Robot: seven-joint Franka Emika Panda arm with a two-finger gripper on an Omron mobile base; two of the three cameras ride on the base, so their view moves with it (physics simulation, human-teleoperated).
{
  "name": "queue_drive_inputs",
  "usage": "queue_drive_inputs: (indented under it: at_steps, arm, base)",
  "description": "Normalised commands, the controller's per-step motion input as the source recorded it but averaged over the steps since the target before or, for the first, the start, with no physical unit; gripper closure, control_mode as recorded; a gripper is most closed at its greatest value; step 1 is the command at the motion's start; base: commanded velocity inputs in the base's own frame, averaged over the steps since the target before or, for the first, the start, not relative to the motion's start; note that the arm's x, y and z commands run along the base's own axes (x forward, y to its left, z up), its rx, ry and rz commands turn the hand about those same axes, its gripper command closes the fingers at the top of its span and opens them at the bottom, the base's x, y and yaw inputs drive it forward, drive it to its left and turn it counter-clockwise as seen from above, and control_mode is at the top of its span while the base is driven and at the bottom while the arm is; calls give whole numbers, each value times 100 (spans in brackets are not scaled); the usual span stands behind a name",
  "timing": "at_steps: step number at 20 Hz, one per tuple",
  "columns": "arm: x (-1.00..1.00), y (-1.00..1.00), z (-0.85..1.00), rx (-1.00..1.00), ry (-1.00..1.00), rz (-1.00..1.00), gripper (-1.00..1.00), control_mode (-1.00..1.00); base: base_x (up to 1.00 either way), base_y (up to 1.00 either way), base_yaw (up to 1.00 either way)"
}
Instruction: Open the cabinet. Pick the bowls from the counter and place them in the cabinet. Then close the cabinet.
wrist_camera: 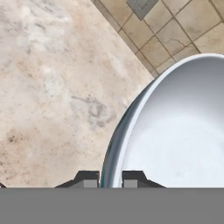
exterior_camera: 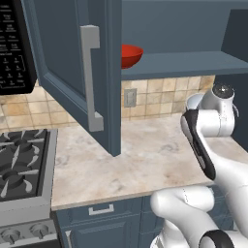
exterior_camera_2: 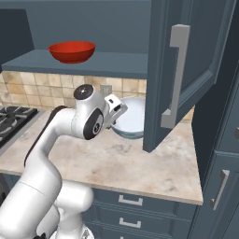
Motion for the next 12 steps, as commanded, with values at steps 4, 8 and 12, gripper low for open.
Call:
queue_drive_inputs:
  at_steps: [4,8,12]
  arm:
    - [0,0,36,0,0,0,100,-100]
    - [0,0,35,0,0,0,100,-100]
    - [0,0,30,0,0,1,100,-100]
  base:
    - [0,0,0]
    - [0,0,0]
    - [0,0,0]
